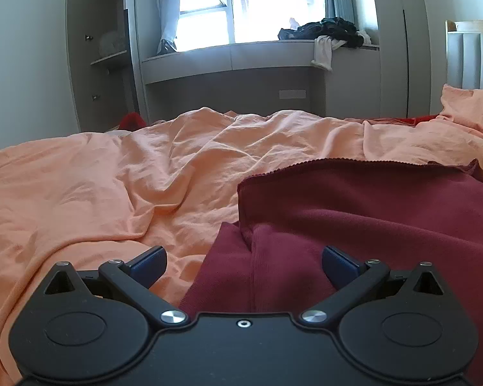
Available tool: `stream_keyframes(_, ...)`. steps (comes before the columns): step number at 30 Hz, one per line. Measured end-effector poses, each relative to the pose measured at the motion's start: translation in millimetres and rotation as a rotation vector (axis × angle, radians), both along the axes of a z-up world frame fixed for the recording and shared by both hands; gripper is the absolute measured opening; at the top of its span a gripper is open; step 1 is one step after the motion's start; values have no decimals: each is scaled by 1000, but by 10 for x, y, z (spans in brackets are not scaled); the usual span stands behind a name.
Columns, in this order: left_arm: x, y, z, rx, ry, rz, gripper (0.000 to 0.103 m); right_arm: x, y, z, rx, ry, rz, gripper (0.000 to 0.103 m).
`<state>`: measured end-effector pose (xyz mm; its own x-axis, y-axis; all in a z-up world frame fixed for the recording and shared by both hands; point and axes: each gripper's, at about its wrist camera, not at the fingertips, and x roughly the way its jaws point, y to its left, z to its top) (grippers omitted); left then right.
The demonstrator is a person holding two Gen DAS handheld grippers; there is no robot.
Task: Fold small clothes
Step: 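Lower the folded sweater onto the bed and open both grippers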
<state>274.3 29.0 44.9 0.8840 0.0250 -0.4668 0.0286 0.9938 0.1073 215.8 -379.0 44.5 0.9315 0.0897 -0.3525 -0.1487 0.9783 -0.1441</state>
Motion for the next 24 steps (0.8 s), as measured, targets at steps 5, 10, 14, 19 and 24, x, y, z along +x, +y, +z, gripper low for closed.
stream_keyframes(5, -29, 51, -41, -21, -4, 7, 102, 635, 74, 10, -49, 84, 43, 103)
stream_keyframes(10, -56, 120, -81, -62, -3, 7, 102, 975, -28, -4, -71, 33, -131, 103)
stream_keyframes(14, -46, 149, -59, -92, 8, 13, 102, 760, -201, 115, -28, -38, -206, 103)
stream_keyframes(19, -99, 181, 9, -148, -1, 27, 102, 257, -299, 268, -44, -77, -215, 103)
stream_keyframes(24, -352, 234, 75, -227, -71, 58, 102, -230, -241, 365, 27, -147, -186, 103)
